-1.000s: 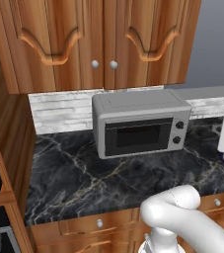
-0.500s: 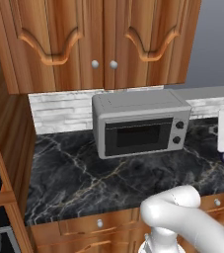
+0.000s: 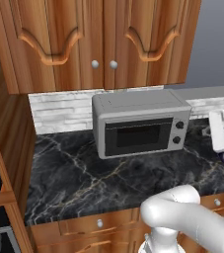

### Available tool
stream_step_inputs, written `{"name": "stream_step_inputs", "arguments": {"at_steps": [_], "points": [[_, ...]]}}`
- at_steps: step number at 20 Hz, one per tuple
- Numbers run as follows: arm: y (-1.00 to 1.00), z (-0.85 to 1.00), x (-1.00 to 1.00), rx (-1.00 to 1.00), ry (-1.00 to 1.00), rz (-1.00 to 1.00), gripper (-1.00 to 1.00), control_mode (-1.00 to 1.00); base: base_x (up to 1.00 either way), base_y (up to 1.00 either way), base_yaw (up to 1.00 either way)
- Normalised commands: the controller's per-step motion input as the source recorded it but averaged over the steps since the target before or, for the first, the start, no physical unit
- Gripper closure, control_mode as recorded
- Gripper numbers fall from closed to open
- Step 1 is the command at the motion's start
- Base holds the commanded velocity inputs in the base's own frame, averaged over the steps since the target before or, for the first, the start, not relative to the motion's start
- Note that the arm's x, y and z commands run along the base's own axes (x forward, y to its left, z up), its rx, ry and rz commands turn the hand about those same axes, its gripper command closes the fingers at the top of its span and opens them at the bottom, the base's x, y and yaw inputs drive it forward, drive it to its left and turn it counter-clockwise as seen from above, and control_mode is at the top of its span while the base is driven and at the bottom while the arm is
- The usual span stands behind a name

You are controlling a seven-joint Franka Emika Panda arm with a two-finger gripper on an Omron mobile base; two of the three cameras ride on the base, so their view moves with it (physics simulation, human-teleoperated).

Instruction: Pull the toaster oven rack outwards. Pick up the baguette from the plate and place it on the toaster oven rack. Close the toaster oven door fully and set the temperature to the lowest setting.

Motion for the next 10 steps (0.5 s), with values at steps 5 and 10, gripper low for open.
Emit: {"name": "stream_step_inputs", "arguments": {"at_steps": [5,10], "points": [[0.0,0.0,0.0,0.19,0.0,0.0,1.0,-1.0,0.0,0.0,0.0],[0.12,0.0,0.0,0.03,-0.11,-0.07,1.0,-1.0,0.0,0.0,0.0]]}}
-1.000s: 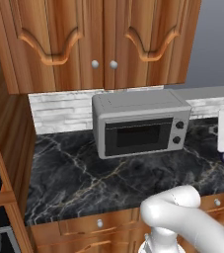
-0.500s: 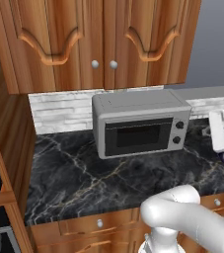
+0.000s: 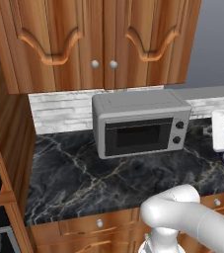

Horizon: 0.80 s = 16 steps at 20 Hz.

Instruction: Pull the toaster oven rack outwards. Pick up the baguette from the plate and place it on the toaster oven rack. Close the toaster oven door fully and set the temperature to the lowest setting.

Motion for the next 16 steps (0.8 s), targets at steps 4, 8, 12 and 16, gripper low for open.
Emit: {"name": "stream_step_inputs", "arguments": {"at_steps": [4,8,12,16], "points": [[0.08,0.0,0.0,0.05,-0.11,-0.07,1.0,-1.0,0.0,0.0,0.0],[0.17,-0.01,0.0,0.02,-0.09,-0.07,1.0,-1.0,0.0,0.0,0.0],[0.26,0.0,0.0,0.0,-0.04,-0.06,-1.0,-1.0,0.0,0.0,0.0],[0.19,0.0,0.0,0.0,0.0,-0.05,-1.0,-1.0,0.0,0.0,0.0]]}}
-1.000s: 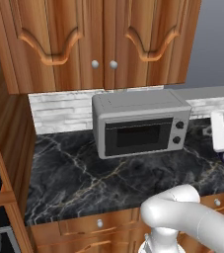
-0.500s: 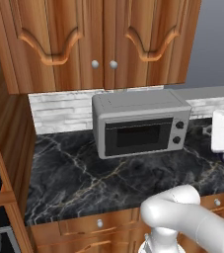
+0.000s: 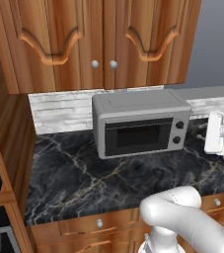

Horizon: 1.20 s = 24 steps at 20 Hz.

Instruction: Pull the toaster oven rack outwards. Pick up the baguette from the plate and place it on the toaster oven rack. Close the toaster oven door fully and set the temperature to the lowest setting.

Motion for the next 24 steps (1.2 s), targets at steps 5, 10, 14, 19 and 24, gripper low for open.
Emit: {"name": "stream_step_inputs", "arguments": {"at_steps": [5,10,14,19,24], "points": [[0.17,0.0,0.0,0.0,0.0,-0.07,-1.0,-1.0,0.0,0.0,0.0],[0.16,0.0,0.0,0.0,0.0,-0.16,-1.0,-1.0,0.0,0.0,0.0],[0.13,0.0,0.0,0.0,0.0,-0.26,-1.0,-1.0,0.0,0.0,0.0],[0.14,0.0,0.0,0.0,0.0,-0.19,-1.0,-1.0,0.0,0.0,0.0],[0.01,0.0,0.06,0.01,0.0,-0.05,-1.0,-1.0,0.0,0.0,0.0]]}}
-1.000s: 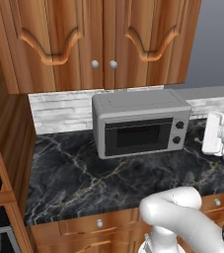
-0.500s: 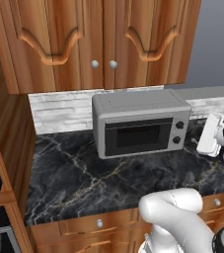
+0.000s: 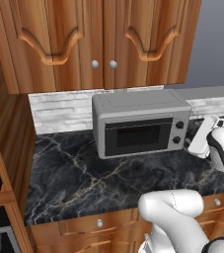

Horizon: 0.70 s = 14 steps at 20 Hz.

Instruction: Pull the toaster oven rack outwards. Pick up the baguette from the plate and place it on the toaster oven rack. Close the toaster oven door fully and set the temperature to the lowest setting.

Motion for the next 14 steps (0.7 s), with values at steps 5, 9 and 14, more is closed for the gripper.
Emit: {"name": "stream_step_inputs", "arguments": {"at_steps": [5,9,14], "points": [[0.0,0.0,0.27,0.04,0.0,0.0,-1.0,-1.0,0.0,0.0,0.0],[-0.1,0.0,0.26,0.07,0.0,0.0,-1.0,-1.0,0.0,0.0,0.0],[-0.46,0.0,0.06,0.14,0.0,-0.03,-1.0,-1.0,0.0,0.0,0.0]]}}
